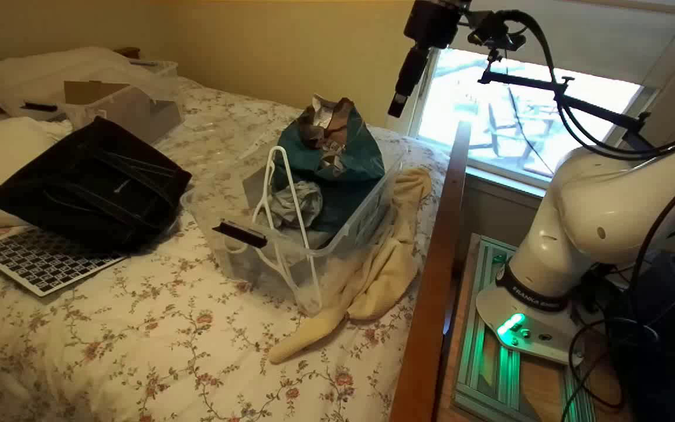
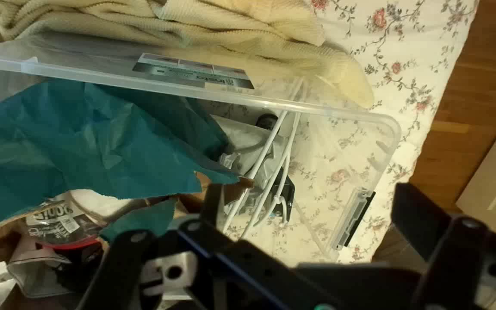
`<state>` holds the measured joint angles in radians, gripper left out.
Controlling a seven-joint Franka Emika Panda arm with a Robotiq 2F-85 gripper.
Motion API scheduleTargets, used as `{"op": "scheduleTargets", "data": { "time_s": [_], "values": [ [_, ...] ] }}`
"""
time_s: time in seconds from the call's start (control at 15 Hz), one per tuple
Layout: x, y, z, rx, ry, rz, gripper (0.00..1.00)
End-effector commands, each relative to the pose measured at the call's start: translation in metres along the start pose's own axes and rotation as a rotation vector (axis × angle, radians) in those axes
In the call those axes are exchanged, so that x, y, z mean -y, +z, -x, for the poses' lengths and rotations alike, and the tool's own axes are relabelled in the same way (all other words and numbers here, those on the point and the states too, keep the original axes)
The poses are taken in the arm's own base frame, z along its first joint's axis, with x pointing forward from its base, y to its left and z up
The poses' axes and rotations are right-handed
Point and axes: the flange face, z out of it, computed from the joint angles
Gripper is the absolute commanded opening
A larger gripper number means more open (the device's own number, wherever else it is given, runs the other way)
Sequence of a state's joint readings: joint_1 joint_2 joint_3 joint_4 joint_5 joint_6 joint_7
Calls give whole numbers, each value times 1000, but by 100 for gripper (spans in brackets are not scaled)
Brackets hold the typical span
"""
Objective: Remove the bag from the storage container
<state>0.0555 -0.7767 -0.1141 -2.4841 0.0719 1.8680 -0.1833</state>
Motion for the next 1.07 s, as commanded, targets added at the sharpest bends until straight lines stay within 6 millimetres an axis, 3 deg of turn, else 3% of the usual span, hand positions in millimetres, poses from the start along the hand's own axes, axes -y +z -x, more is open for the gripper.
{"op": "scheduleTargets", "data": {
  "time_s": [0.0, 0.33, 0.47, 1.0],
  "values": [
    [0, 0, 0, 1, 0, 0, 100],
    [0, 0, 0, 0, 0, 0, 100],
    [-12, 0, -15, -18, 178, 10, 100],
    [-50, 24, -64, -140, 584, 93, 100]
  ]
}}
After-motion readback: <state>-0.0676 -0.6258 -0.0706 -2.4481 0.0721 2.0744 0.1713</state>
